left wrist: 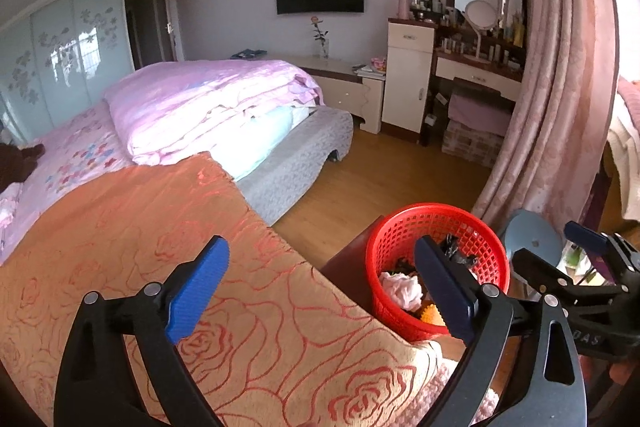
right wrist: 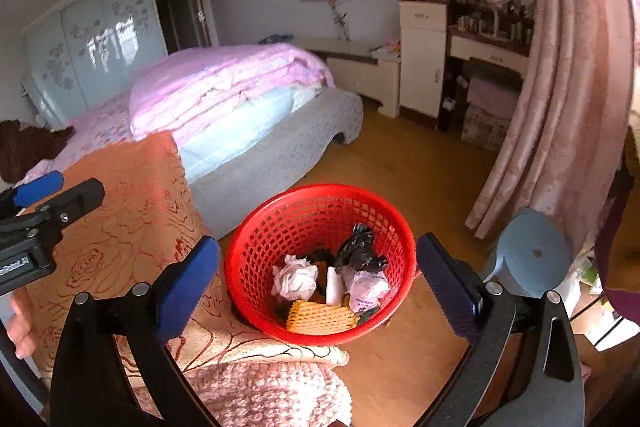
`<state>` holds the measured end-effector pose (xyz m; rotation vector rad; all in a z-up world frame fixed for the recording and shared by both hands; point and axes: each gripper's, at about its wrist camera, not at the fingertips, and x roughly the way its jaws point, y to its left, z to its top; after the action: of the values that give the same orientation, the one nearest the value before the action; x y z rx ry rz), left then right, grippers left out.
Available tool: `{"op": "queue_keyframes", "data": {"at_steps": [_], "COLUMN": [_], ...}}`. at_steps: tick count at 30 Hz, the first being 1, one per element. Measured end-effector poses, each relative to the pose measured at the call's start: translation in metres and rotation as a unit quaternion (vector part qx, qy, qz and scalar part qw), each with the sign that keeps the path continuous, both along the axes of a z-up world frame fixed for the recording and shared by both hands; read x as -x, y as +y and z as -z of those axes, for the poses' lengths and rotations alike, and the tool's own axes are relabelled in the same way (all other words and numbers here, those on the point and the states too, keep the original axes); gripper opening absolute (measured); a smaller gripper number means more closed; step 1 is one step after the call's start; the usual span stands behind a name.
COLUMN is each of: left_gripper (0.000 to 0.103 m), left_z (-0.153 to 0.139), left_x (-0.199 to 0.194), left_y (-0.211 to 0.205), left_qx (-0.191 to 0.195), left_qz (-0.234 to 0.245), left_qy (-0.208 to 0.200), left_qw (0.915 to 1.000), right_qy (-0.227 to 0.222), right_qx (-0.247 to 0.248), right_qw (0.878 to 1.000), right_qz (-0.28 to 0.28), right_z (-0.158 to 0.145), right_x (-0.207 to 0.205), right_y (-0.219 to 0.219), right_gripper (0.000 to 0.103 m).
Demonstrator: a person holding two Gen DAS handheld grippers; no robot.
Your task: Collect trash
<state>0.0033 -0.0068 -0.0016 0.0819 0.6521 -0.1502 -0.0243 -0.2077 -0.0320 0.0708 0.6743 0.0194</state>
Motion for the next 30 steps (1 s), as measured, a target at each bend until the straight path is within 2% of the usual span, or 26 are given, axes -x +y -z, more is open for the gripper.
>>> {"op": "queue_keyframes", "data": {"at_steps": [11,30], "left_gripper": [0.092,0.093], "left_z": [0.004,0.007], "left_x": [0.019,0.022], "left_y": [0.002,0.006], "left_qx": [-0.016,-0.012], "left_qz": [-0.004,-0.010], "left_qy": [-0.002,0.003], "left_qw": [0.9999,0.9999], "right_qy": [0.007,0.012], "right_qx": [-0.024,-0.019], "right_qw": [1.000,1.000], "right_qz": [-0.005,-0.003], "right_z": [0.001,0.007], "right_x": [0.024,0.022], "right_y": [0.009,0.010], "right_gripper": [0.096,0.096]}}
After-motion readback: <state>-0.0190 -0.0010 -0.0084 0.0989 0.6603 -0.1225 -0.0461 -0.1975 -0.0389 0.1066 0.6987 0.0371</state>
